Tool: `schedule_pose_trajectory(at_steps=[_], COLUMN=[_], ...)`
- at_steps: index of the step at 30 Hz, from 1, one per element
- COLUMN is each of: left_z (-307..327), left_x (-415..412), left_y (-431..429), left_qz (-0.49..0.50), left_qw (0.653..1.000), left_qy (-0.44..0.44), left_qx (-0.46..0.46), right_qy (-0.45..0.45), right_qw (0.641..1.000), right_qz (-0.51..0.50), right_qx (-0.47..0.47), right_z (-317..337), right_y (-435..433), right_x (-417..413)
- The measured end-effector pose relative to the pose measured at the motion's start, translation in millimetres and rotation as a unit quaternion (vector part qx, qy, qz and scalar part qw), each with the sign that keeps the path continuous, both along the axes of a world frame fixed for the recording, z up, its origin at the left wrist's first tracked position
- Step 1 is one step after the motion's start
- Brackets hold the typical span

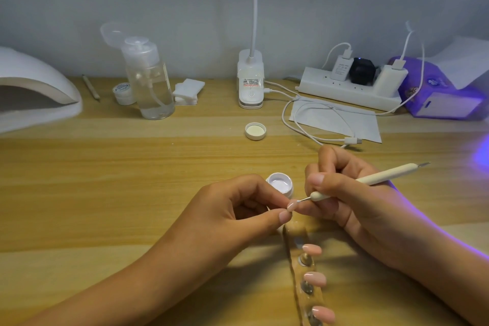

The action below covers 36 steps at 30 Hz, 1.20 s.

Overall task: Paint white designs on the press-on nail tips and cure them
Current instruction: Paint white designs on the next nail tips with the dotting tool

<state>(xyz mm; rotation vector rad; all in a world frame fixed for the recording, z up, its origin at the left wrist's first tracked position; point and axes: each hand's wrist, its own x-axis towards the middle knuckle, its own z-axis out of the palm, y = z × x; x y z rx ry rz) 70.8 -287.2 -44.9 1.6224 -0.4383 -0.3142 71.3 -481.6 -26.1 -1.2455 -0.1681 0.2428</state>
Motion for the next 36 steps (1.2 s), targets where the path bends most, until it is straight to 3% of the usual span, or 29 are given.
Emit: schedule_pose_trajectory(at_steps=[36], left_z=[-0.1], left_x=[-0.4], left_y=[0.7], left_qz=[-0.001], left_qw=[1.0], left_qy=[-0.008], left_qx=[0.007], right_qy=[-0.002], right_qw=[1.0], right_qz=[0.006], right_qx=[-0.006], right_z=[-1.7], right_y=[-0.6], right_x=[1.0])
